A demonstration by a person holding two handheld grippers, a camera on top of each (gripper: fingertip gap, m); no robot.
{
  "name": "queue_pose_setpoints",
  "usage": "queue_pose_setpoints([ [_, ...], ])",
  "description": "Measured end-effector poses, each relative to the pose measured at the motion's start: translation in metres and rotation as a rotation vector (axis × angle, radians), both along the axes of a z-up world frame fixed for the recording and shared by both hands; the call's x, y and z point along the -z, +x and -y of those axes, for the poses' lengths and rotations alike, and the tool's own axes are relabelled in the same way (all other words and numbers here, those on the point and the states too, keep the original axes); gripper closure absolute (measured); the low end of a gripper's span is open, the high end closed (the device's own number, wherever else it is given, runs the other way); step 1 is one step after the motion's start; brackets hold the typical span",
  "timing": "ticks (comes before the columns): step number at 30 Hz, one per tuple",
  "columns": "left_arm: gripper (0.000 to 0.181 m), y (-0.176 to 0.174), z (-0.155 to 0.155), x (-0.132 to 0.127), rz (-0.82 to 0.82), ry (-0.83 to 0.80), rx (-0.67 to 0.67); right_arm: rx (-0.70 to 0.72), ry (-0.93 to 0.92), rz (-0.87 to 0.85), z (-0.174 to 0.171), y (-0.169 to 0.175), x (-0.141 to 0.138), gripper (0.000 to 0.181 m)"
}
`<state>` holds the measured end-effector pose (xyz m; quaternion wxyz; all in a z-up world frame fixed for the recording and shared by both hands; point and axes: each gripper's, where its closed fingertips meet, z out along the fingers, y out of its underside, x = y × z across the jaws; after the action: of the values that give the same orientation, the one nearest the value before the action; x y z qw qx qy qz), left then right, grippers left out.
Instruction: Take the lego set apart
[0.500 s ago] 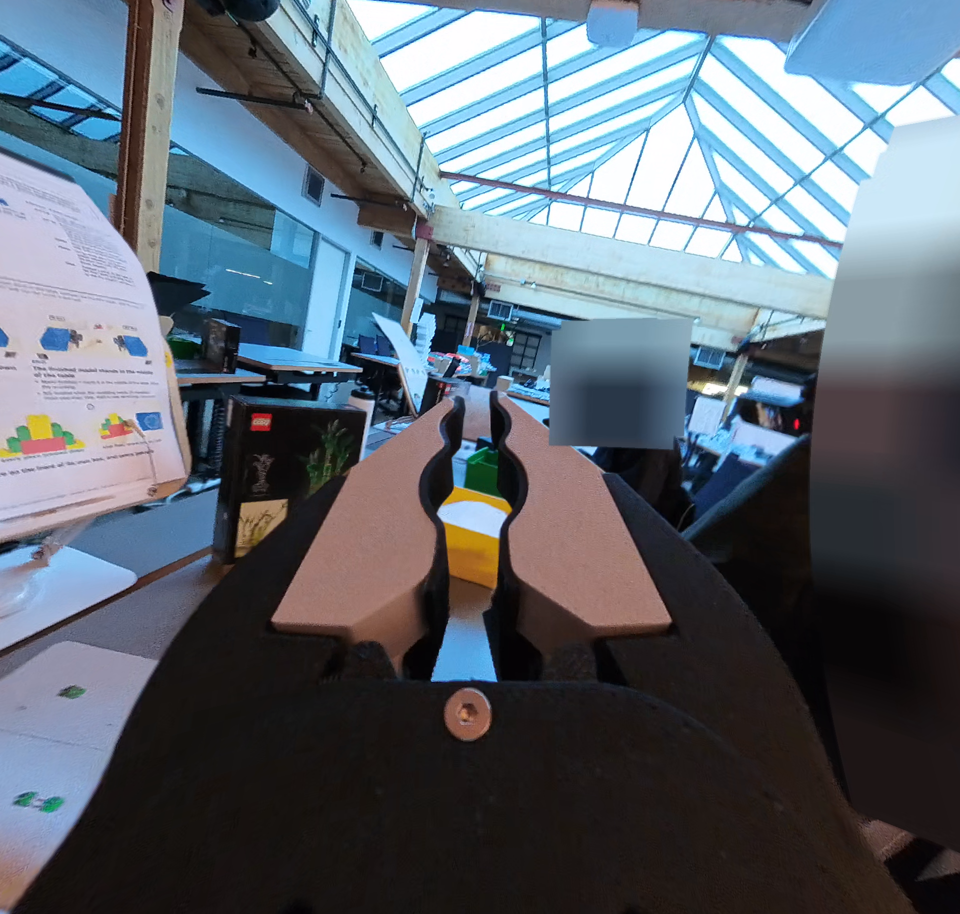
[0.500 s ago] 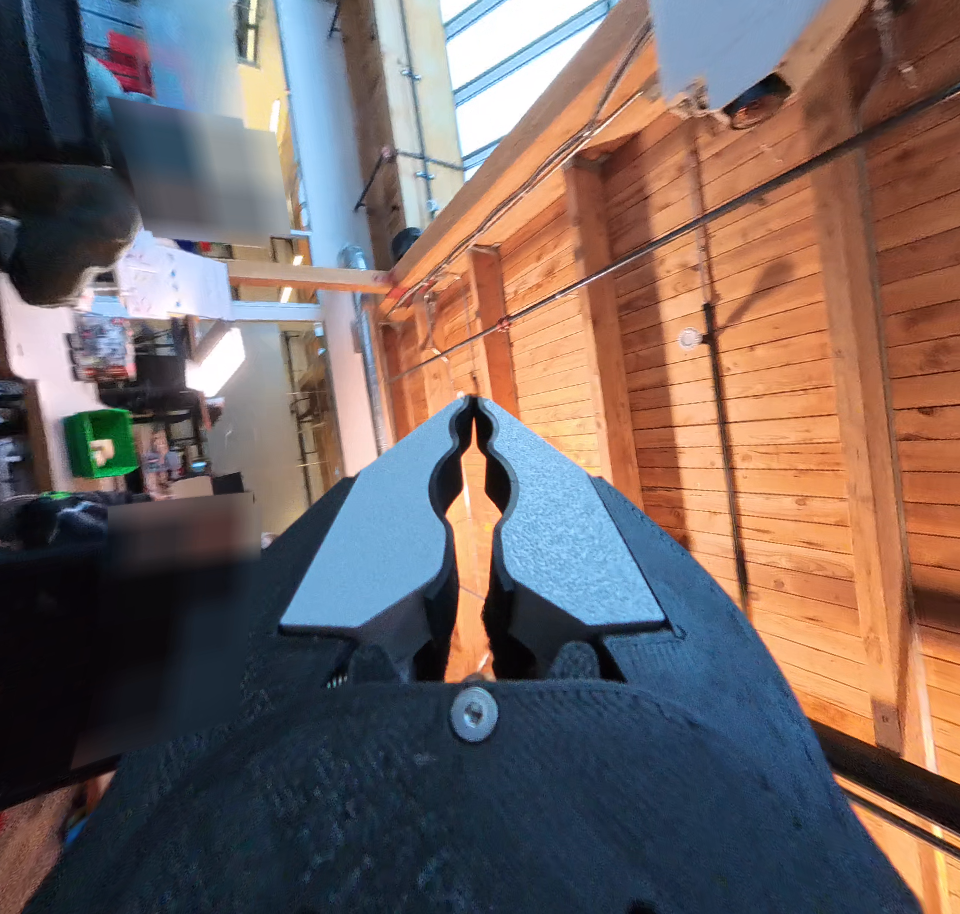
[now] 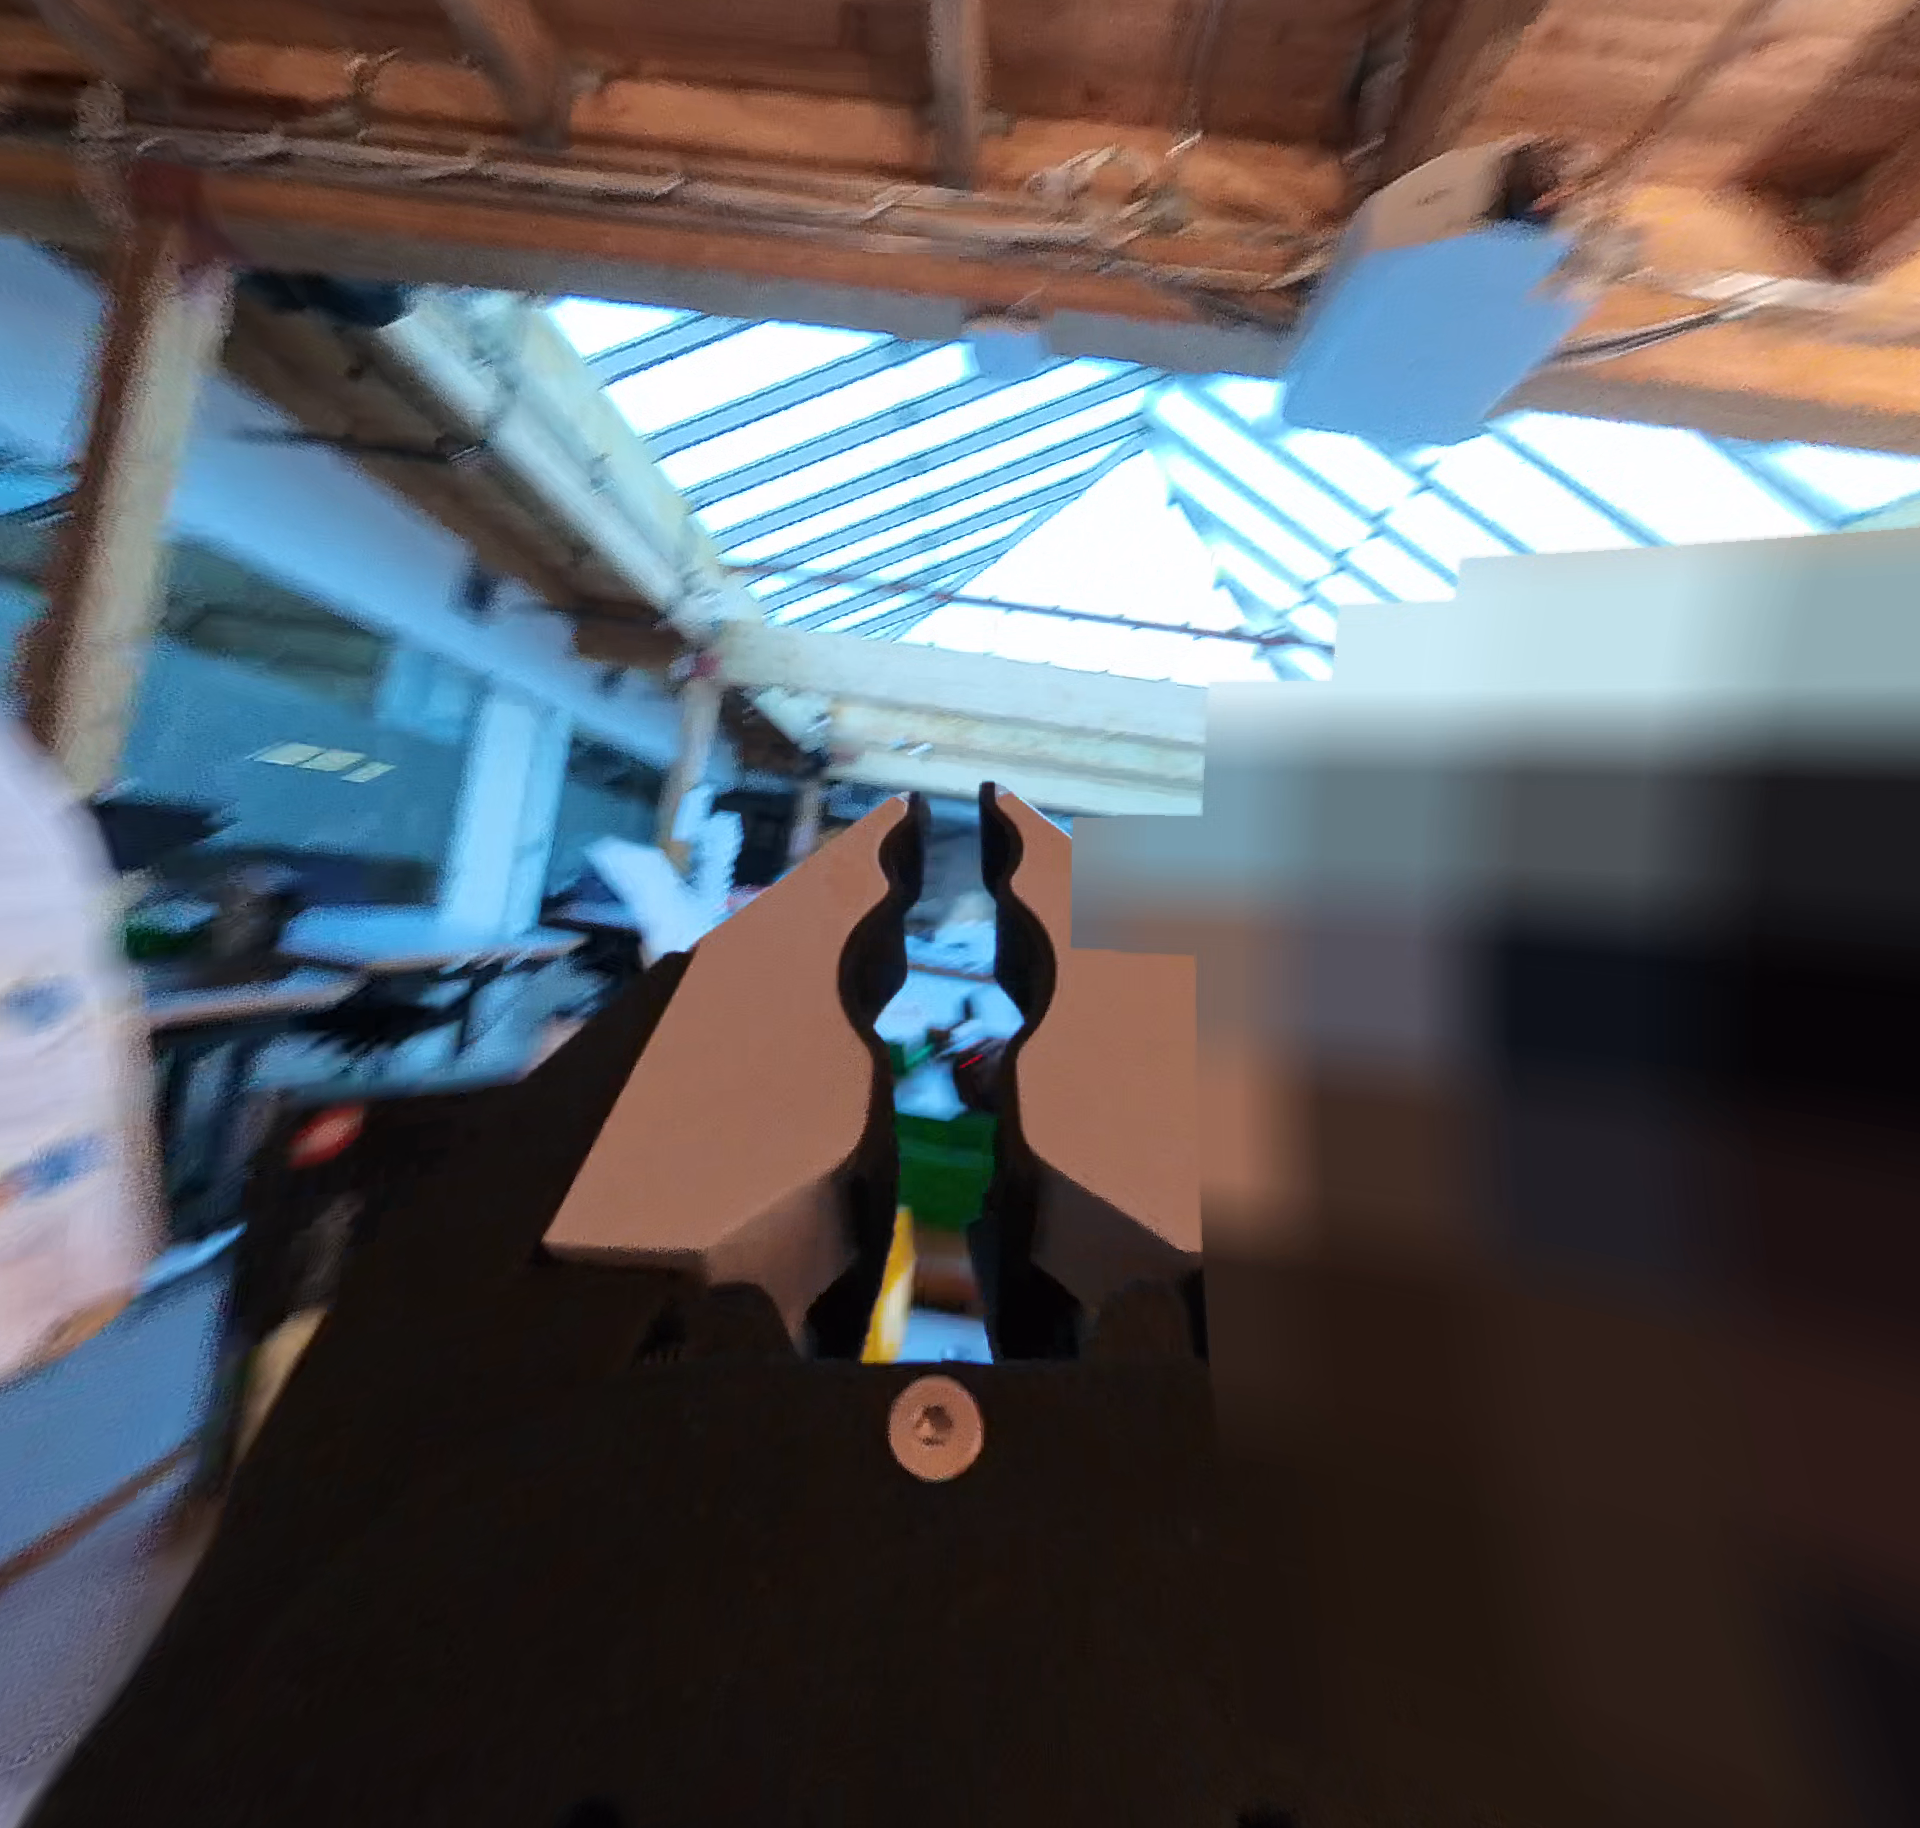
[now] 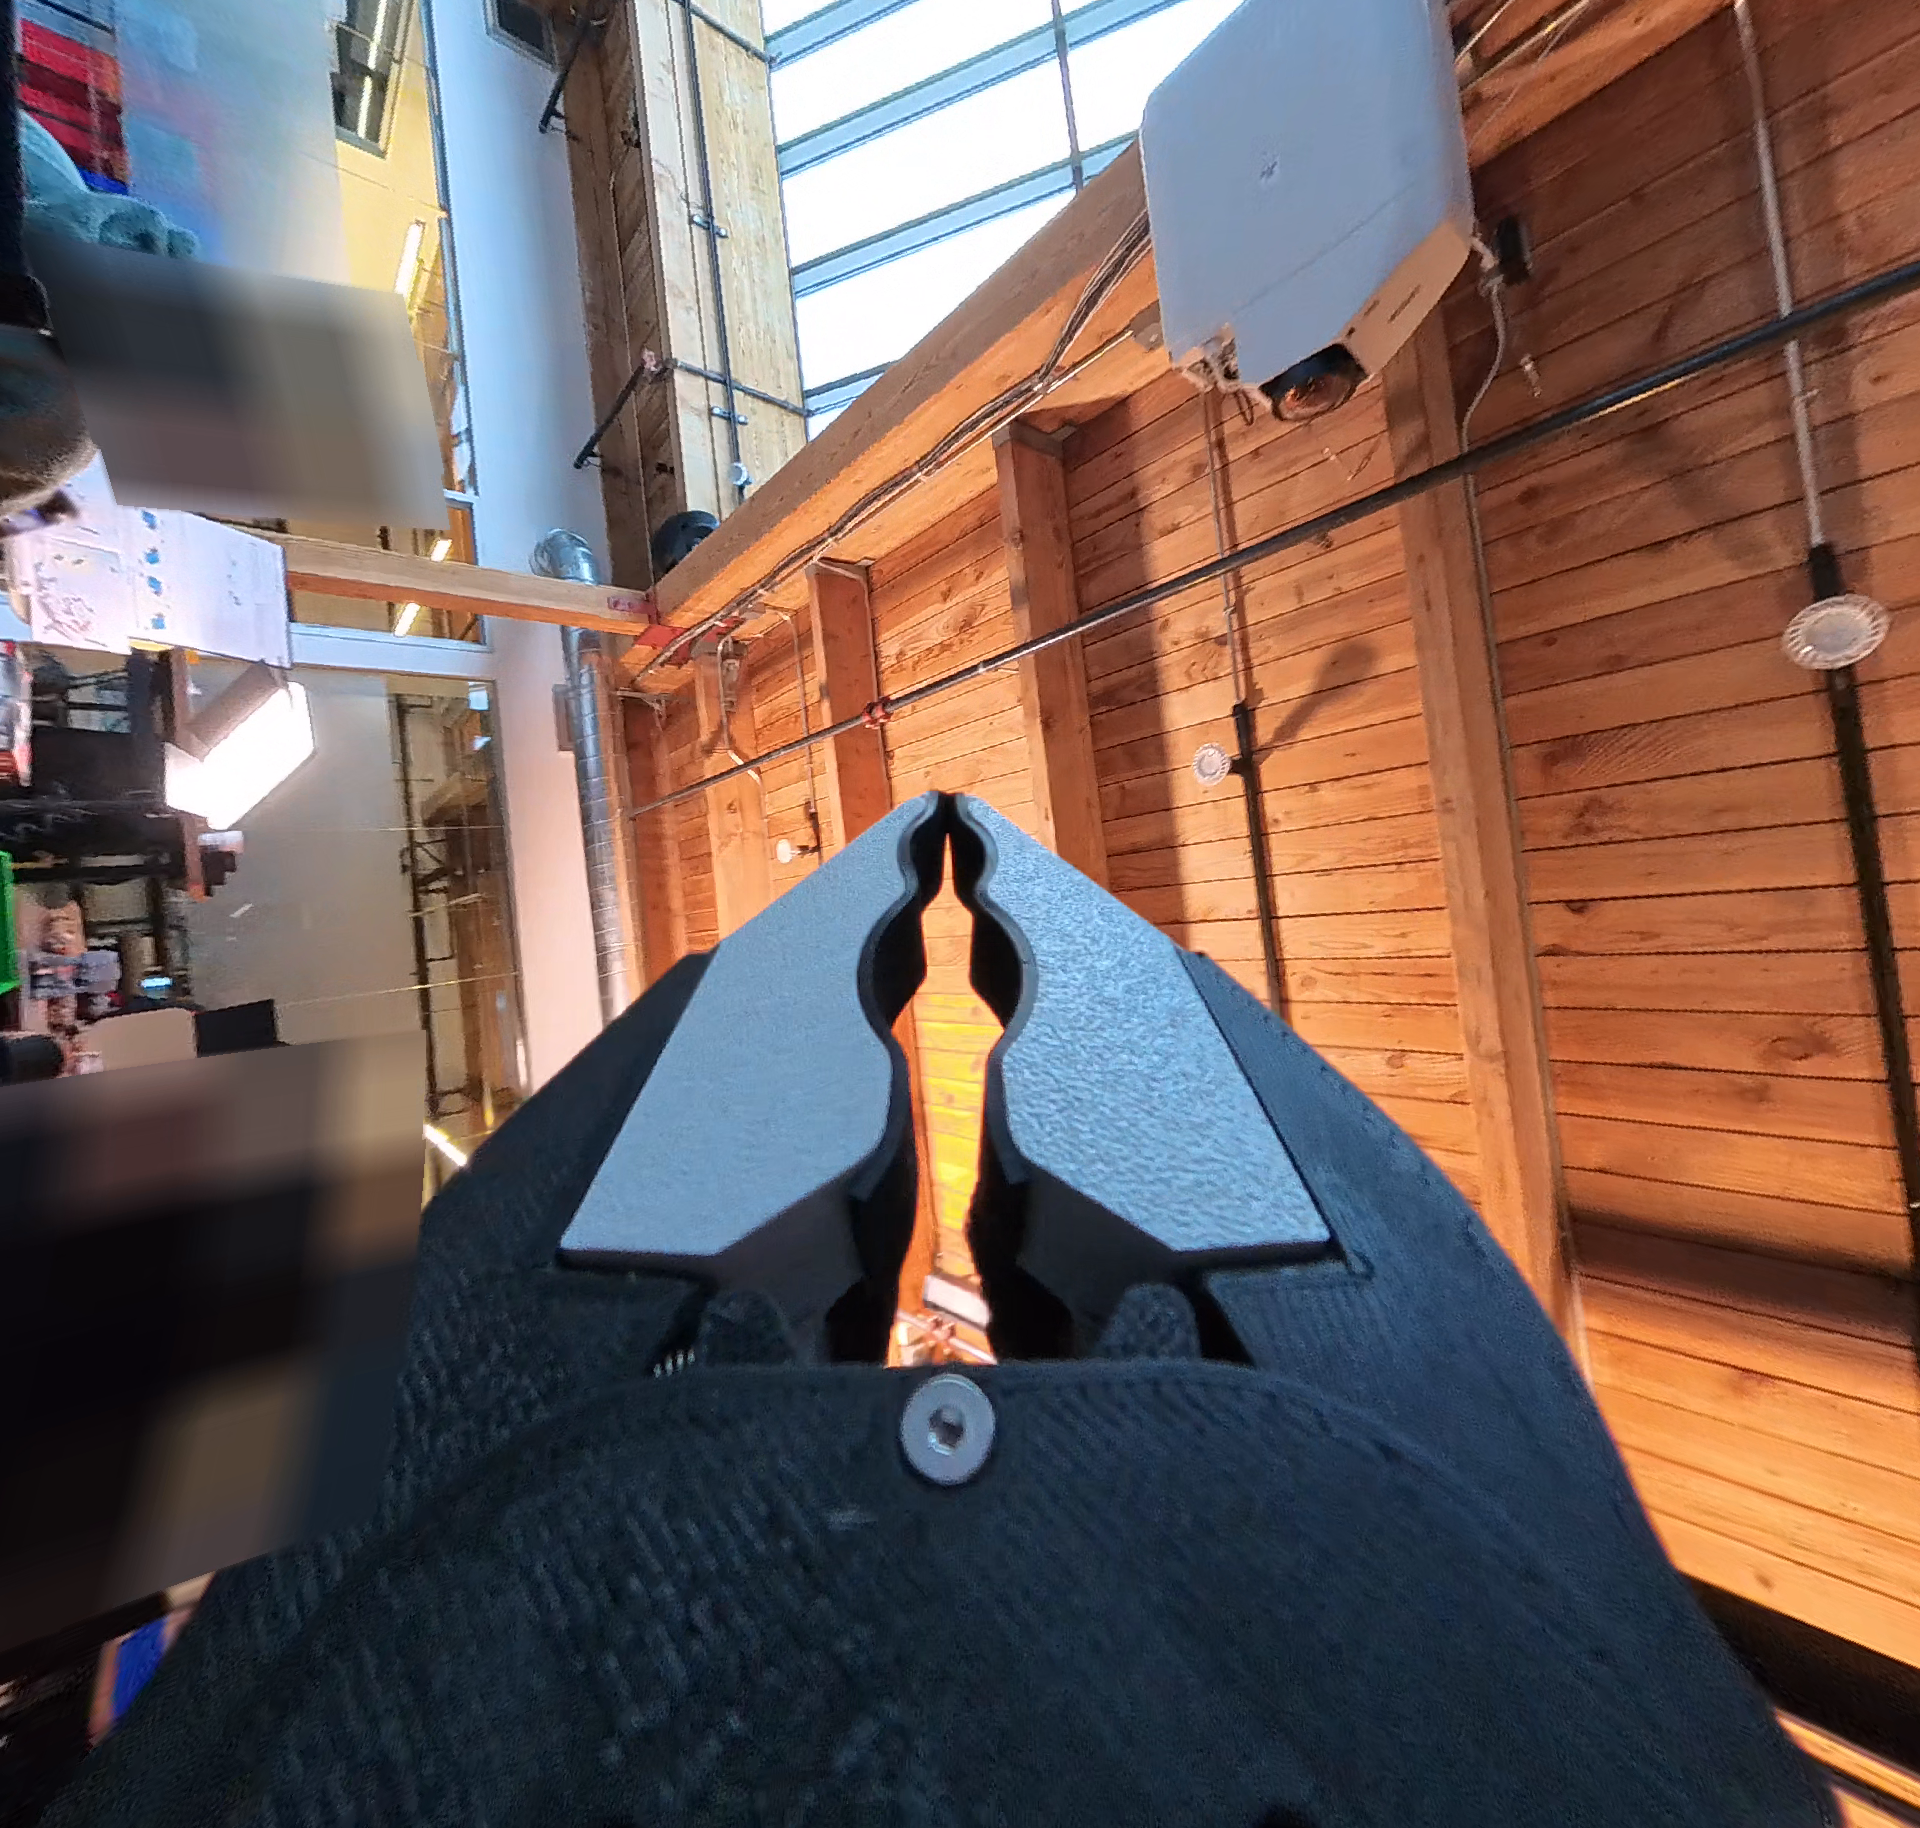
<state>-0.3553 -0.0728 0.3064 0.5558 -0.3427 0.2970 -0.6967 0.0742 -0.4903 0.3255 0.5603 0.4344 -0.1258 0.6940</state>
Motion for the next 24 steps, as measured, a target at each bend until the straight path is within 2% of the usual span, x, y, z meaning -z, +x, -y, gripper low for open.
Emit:
queue_pose_setpoints([
  [1,0.179,-0.011,0.027,-0.025,0.075,0.040,0.103,-0.002,-0.016,-0.008,-0.007,0.001,0.002,0.181],
  [3,0.181,-0.052,0.097,-0.067,0.284,0.121,0.439,-0.007,-0.044,-0.014,-0.019,0.004,0.007,0.181],
  [4,0.181,-0.073,0.128,-0.076,0.352,0.143,0.584,-0.007,-0.057,-0.026,-0.024,0.005,0.010,0.181],
  [5,0.181,-0.084,0.153,-0.079,0.370,0.158,0.661,-0.006,-0.070,-0.043,-0.029,0.007,0.015,0.181],
  [9,0.181,-0.119,0.238,-0.067,0.448,0.233,0.685,-0.012,-0.128,-0.110,-0.055,0.015,0.039,0.181],
  [11,0.181,-0.127,0.269,-0.057,0.448,0.282,0.580,-0.032,-0.157,-0.123,-0.069,0.020,0.048,0.181],
  [14,0.181,-0.146,0.289,-0.051,0.489,0.299,0.454,-0.022,-0.210,-0.163,-0.084,0.027,0.061,0.181],
  [17,0.181,-0.150,0.281,-0.049,0.468,0.219,0.372,-0.018,-0.280,-0.172,-0.098,0.031,0.069,0.181],
  [20,0.181,-0.148,0.265,-0.035,0.395,0.128,0.278,0.039,-0.391,-0.160,-0.113,0.034,0.071,0.181],
  [22,0.181,-0.166,0.259,-0.027,0.448,0.068,0.305,0.089,-0.488,-0.126,-0.126,0.033,0.067,0.181],
  [24,0.181,-0.193,0.268,-0.030,0.557,0.088,0.348,0.138,-0.543,-0.123,-0.133,0.031,0.066,0.181],
])
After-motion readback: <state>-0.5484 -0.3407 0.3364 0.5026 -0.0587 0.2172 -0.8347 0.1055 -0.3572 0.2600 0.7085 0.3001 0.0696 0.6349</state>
